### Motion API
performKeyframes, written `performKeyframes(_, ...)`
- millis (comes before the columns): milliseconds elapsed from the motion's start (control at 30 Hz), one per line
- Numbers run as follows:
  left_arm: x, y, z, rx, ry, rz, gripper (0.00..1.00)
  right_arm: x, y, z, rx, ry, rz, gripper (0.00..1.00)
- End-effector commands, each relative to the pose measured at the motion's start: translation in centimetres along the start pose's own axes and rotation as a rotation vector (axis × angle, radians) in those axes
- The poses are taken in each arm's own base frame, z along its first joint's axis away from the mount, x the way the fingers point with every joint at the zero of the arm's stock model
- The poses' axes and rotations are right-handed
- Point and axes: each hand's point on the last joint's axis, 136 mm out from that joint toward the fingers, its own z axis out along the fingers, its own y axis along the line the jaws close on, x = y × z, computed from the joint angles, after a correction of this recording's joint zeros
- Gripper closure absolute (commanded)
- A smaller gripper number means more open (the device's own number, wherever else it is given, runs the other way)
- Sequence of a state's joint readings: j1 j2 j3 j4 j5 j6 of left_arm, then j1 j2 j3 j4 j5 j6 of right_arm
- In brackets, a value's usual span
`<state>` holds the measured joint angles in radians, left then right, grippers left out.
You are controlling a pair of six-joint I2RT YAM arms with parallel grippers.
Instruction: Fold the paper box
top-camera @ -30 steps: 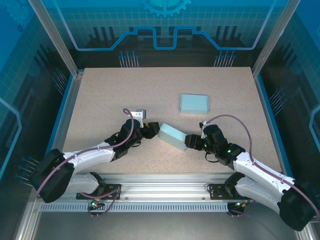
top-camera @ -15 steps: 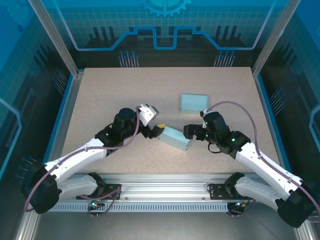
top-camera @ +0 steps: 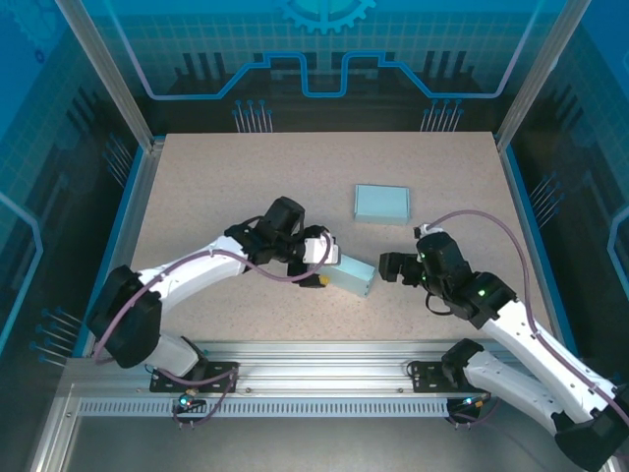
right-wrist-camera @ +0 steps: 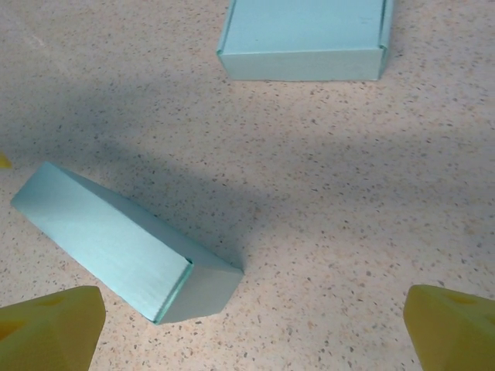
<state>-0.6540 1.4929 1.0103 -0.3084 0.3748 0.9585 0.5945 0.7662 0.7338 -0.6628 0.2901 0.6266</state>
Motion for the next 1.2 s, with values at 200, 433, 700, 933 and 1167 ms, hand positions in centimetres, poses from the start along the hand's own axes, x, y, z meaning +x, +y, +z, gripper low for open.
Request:
performKeyframes(200, 0.1, 1.5, 3.2, 0.019, 0.036, 0.134, 0.1, 1.7, -2.1, -0.4, 0.06, 0.021, 0.025, 0.0)
performKeyframes(433, 0.7, 1.5, 5.2, 0.066, 0.097, 0.158, 0.11, 2.2, -2.6, -0.4, 0.076, 0.026, 0.03, 0.0)
performKeyframes(700, 1.6, 1.3, 6.4, 0.056, 0.18, 0.173, 0.41, 2.5, -3.9, -0.5, 0.134, 0.01, 0.049, 0.0)
performKeyframes(933, 1.8, 3.5, 5.7, -0.103, 0.194, 0.184, 0.65, 2.9, -4.7, -0.5, 0.171, 0.018, 0.066, 0.0)
performKeyframes(1167, 4.6, 9.7, 4.4, -0.484, 0.331, 0.228, 0.64, 3.3, -4.9, -0.6, 0.174, 0.028, 0.073, 0.0)
